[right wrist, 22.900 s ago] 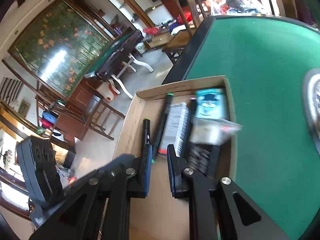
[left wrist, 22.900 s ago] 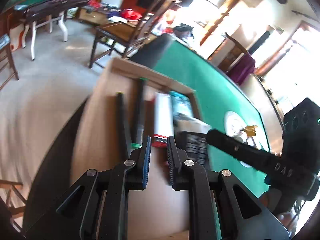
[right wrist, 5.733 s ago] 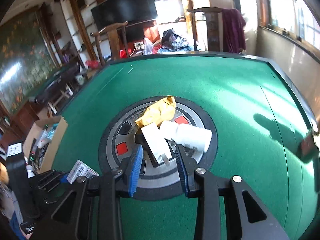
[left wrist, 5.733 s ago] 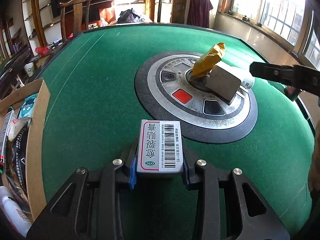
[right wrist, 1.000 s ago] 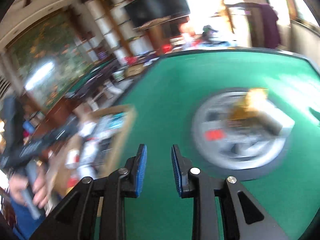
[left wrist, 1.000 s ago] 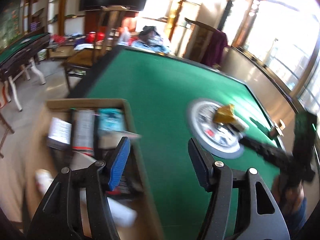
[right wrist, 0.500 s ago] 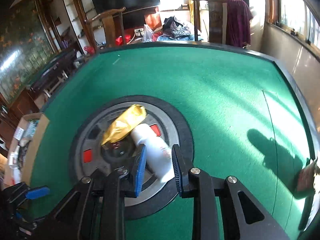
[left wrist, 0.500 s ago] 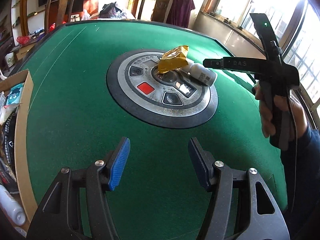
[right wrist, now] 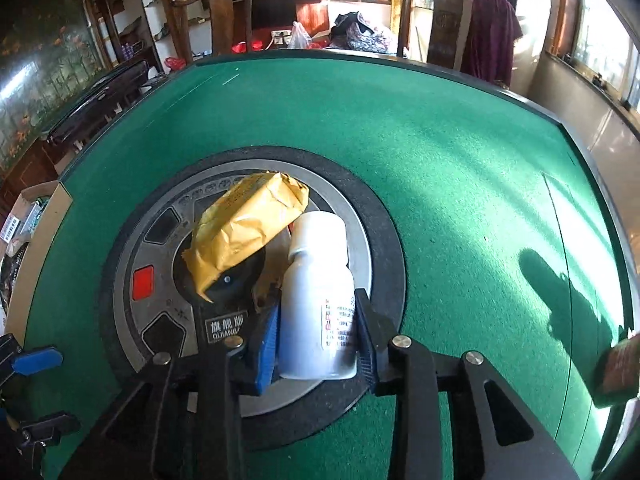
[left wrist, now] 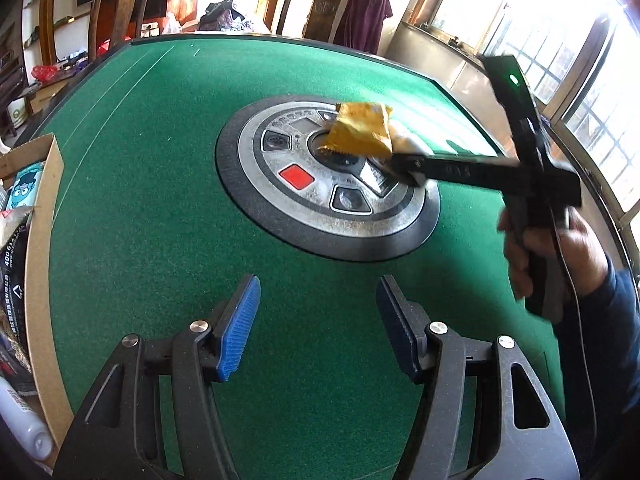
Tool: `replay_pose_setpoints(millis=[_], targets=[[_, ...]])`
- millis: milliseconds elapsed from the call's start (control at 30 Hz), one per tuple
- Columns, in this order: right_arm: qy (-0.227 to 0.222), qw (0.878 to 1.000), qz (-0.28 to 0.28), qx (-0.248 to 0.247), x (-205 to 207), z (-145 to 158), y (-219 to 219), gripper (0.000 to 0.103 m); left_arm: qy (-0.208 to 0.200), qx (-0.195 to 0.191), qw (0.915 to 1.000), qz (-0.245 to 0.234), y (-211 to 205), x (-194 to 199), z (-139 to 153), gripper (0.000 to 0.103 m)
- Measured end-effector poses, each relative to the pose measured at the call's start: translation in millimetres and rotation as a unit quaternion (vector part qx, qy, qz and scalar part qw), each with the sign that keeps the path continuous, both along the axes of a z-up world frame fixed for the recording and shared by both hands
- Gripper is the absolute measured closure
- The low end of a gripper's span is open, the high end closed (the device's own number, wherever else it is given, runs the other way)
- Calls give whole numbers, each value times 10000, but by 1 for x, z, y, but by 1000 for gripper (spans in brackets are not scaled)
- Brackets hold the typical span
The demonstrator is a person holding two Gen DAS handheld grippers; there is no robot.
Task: Organize objects
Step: 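Move right tool to the turntable and grasp the last white bottle, then grasp the yellow cracker packet with left tool while right tool holds the bottle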
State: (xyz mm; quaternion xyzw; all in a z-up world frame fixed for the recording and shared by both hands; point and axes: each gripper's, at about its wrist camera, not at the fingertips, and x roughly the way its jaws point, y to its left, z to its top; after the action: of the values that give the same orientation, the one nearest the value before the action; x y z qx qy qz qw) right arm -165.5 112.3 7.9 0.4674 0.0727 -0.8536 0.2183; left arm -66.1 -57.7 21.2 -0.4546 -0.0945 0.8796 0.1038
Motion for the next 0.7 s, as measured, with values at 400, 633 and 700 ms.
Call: replay_pose_setpoints(millis=[400,633,700], targets=[[-1,9896,-849,-1165,77,26,94,69,-166,-384,9978,-507,51,-88,44,42],[-102,9918,-759,-1021,79,22,91,69,-478,-750,9957,-247,76,-145,28,42],[-116,9924,-726,-987,81,21,91,69,-527,-878,9945,-201,82,-155,23,42]])
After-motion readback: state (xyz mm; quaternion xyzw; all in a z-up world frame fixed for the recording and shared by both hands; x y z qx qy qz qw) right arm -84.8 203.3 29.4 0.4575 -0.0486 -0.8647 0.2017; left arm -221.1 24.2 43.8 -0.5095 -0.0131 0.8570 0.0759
